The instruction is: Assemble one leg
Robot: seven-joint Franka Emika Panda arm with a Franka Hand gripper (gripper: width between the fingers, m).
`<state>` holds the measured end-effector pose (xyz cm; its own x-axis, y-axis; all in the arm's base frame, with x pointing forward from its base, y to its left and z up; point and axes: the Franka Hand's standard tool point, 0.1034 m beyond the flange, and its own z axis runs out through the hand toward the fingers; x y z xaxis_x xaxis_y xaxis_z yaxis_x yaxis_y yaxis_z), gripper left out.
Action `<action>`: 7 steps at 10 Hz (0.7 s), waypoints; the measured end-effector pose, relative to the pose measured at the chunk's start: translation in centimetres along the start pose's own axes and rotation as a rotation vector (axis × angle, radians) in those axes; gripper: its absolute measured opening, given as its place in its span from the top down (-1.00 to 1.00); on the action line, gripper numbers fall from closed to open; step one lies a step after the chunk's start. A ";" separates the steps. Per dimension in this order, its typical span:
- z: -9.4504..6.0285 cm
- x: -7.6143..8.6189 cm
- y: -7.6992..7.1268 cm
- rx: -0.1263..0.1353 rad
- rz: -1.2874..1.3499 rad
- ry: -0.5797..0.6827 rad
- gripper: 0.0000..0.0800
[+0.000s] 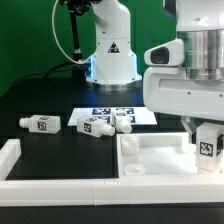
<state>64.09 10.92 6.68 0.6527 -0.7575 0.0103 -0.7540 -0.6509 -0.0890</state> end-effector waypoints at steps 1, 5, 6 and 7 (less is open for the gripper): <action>0.0 -0.1 0.0 -0.006 0.138 -0.002 0.29; 0.1 0.3 0.1 -0.003 0.861 -0.063 0.29; 0.1 0.2 0.1 -0.002 0.954 -0.060 0.29; 0.2 0.2 0.0 0.002 1.004 -0.052 0.29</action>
Offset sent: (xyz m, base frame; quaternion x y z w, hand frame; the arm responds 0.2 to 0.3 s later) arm 0.0190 0.0114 -0.0005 0.0522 -0.1231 0.5086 0.8506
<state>64.17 10.77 6.50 -0.2825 -0.9524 -0.1142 -0.9570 0.2880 -0.0340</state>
